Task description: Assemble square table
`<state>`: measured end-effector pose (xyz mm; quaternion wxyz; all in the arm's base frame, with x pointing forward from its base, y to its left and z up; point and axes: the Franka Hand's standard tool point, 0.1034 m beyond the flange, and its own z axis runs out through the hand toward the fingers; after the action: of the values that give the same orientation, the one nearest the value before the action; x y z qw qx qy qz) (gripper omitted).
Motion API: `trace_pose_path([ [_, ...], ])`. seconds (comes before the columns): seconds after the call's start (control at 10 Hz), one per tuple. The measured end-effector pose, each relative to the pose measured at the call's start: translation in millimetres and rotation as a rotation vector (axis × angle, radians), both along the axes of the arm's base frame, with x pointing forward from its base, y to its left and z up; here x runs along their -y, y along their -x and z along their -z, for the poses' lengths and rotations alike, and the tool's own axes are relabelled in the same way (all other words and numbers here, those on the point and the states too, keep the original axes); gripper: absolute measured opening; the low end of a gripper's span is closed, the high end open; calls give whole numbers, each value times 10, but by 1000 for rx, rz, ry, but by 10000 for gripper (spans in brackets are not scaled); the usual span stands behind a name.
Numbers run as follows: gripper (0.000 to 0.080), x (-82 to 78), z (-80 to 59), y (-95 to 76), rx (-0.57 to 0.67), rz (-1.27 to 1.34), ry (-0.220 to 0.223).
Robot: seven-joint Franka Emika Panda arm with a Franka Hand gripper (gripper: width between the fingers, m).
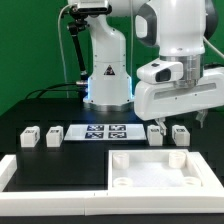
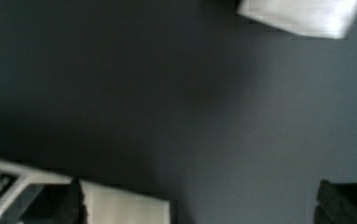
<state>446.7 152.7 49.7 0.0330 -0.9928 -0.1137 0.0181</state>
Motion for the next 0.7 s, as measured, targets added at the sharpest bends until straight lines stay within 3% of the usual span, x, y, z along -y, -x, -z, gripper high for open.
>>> trace_pose_path([
  [0.4,649,-18,17,12,-15,27,5],
  [0.5,649,-28,49,89,-64,57,15],
  [0.7,649,-52,109,247,-345,113,52],
])
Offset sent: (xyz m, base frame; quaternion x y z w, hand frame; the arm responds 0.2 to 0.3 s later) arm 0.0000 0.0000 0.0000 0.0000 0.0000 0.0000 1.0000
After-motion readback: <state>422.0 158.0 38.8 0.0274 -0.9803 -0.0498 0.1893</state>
